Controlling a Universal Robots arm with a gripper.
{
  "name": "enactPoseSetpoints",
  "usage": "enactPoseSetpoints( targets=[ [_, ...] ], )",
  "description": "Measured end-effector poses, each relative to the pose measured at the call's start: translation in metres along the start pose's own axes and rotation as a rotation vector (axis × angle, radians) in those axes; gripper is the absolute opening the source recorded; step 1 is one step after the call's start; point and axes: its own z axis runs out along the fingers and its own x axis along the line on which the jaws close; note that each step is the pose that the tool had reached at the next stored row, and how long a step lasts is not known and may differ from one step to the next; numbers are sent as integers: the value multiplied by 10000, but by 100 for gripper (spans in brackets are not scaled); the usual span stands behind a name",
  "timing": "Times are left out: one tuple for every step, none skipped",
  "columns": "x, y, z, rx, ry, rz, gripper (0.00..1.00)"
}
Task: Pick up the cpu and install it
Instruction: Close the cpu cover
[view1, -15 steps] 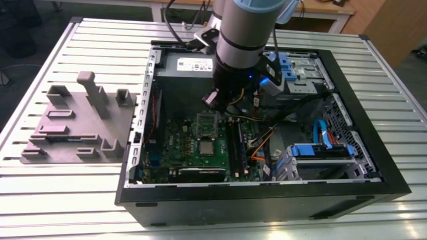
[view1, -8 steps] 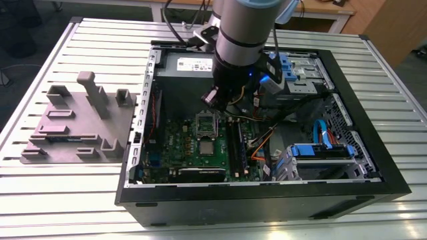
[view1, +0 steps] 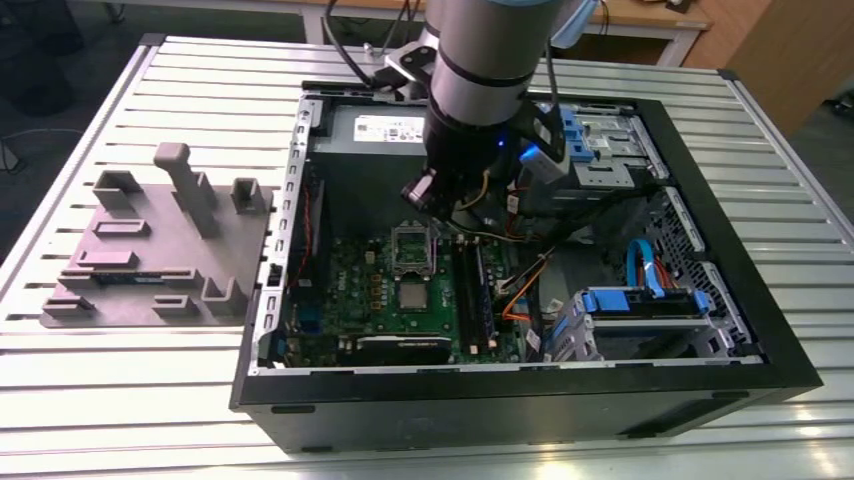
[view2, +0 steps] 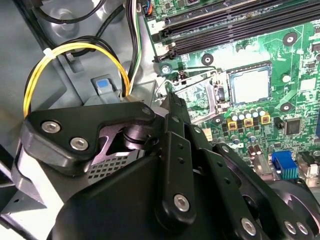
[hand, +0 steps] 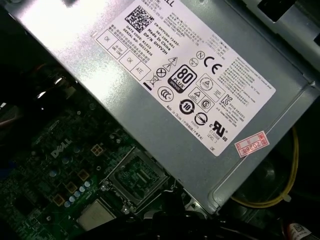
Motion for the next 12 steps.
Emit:
enactPoseSetpoints(
  targets=[
    [1, 2, -7, 3, 3, 1, 10],
    [2, 4, -15, 7, 6, 1, 10],
    [3, 6, -22, 10, 10, 1, 10],
    [4, 8, -29, 14, 13, 1, 10],
    [4, 10, -37, 17, 16, 2, 10],
    [5, 12, -44, 21, 19, 1, 10],
    [6, 14, -51, 24, 22, 2, 10],
    [7, 16, -59, 27, 26, 2, 10],
    [8, 18, -66, 31, 29, 2, 10],
    [9, 20, -73, 34, 32, 2, 10],
    [10, 22, -81, 38, 35, 3, 10],
    [11, 24, -88, 41, 38, 2, 10]
  ],
)
